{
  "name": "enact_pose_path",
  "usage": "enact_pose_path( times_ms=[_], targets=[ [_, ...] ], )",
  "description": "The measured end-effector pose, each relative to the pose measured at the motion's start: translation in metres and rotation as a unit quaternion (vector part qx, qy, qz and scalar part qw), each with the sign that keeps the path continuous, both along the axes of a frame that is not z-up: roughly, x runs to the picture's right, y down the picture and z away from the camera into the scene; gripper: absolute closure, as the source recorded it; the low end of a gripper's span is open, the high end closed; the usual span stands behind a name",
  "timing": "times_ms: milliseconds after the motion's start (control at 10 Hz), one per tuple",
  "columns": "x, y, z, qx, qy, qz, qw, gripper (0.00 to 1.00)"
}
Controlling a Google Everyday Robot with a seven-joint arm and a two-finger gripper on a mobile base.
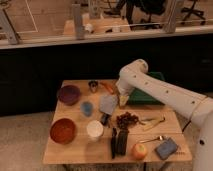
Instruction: Wipe red bowl with towel
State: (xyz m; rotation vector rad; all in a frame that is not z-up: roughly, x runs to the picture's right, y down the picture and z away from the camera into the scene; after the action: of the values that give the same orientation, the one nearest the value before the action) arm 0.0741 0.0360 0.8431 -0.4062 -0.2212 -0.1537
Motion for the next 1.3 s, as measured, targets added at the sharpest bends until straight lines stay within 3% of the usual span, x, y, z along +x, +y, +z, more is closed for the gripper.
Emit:
enact_pose_path(
  times_ms=[300, 500, 1100, 1300],
  targets=[
    [-0.046, 0.009, 0.006, 0.003, -0.024, -0.058, 0.9980, 0.20],
    [-0.061, 0.016, 0.027, -0.012, -0.023, -0.088, 0.9958, 0.20],
    [-0.063, 0.031, 0.072, -0.045, -0.023, -0.105, 0.9932, 0.20],
    [-0.068, 0.038, 0.082, -0.047, -0.029, -0.113, 0.9921, 0.21]
  ],
)
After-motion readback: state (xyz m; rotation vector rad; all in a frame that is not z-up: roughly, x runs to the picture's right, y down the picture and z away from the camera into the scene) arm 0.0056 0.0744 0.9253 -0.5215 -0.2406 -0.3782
